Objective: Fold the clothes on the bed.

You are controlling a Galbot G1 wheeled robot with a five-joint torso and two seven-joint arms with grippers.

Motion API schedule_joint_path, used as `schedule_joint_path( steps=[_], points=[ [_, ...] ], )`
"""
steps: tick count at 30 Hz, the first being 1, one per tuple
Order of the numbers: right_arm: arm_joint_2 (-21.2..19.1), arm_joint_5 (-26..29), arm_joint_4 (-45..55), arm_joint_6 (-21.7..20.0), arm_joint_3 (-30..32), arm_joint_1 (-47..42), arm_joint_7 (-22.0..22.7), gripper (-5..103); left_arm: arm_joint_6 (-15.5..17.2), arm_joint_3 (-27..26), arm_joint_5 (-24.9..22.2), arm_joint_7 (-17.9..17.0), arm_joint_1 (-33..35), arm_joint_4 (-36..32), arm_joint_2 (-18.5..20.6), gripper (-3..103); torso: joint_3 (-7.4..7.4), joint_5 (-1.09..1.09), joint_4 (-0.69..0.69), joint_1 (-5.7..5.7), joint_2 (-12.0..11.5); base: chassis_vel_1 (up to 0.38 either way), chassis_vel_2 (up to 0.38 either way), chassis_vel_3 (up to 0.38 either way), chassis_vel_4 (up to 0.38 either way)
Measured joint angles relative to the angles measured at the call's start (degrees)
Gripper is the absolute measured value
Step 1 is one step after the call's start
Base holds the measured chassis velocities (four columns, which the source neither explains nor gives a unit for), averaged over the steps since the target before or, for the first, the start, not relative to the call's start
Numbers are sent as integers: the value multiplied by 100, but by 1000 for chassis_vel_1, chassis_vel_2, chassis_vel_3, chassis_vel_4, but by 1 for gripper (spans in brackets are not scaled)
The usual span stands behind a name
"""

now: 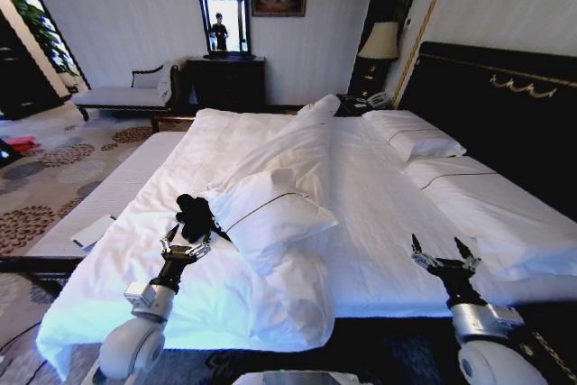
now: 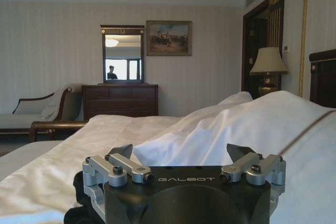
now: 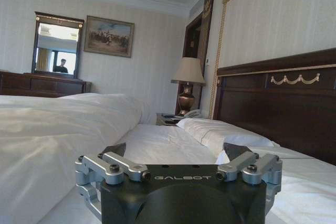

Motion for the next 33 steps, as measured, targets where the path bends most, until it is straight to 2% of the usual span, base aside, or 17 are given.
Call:
schedule_joint_path(
  steps=[8, 16, 21, 23, 25, 26, 29, 30, 31, 33],
  points=[
    [-2, 10, 3, -7, -18, 15, 11, 100, 4, -12, -8, -11, -7, 17, -11, 100, 1, -3, 0, 3, -1, -114, 166, 110, -171],
    [-43, -9, -12, -32, -22, 53, 23, 100, 4, -6, -8, -13, -13, 48, -19, 100, 1, 0, 1, 2, -1, -28, 43, 15, -40],
    [-300, 121, 82, -95, 27, 119, -27, 100, -2, -38, -3, -11, 14, 24, -22, 100, -1, 0, -2, -2, 1, 0, 0, 0, 0],
    [-612, 198, 184, -193, 74, 142, -56, 100, -20, -92, -7, -9, 55, -9, -30, 100, -1, 0, 0, -2, 0, 0, 0, 0, 0],
    [-1281, 497, 346, -487, 124, 180, -69, 100, -66, -205, -19, 14, 148, -39, -55, 100, 0, -3, 2, 0, 0, 0, 0, 0, 0],
    [-1281, 497, 346, -487, 124, 180, -69, 100, -66, -205, -19, 14, 148, -39, -55, 100, 0, -3, 2, 0, 0, 0, 0, 0, 0],
    [-1943, 925, 422, -833, 163, 300, -65, 100, -140, -328, -20, 47, 286, -16, -95, 100, 0, -1, 2, 1, -1, 0, 0, 0, 0],
    [-2271, 1144, 405, -963, 160, 402, -14, 100, -185, -378, -10, 58, 362, 30, -119, 100, 0, 1, 2, 1, 0, 0, 0, 0, 0],
    [-2271, 1144, 405, -963, 160, 402, -14, 100, -185, -378, -10, 58, 362, 30, -119, 100, 0, 1, 2, 1, 0, 0, 0, 0, 0],
    [-2641, 1389, 310, -1046, 97, 547, 55, 100, -232, -431, 2, 64, 437, 68, -152, 100, 0, 0, 0, 0, 0, 0, 0, 0, 0]
  ],
)
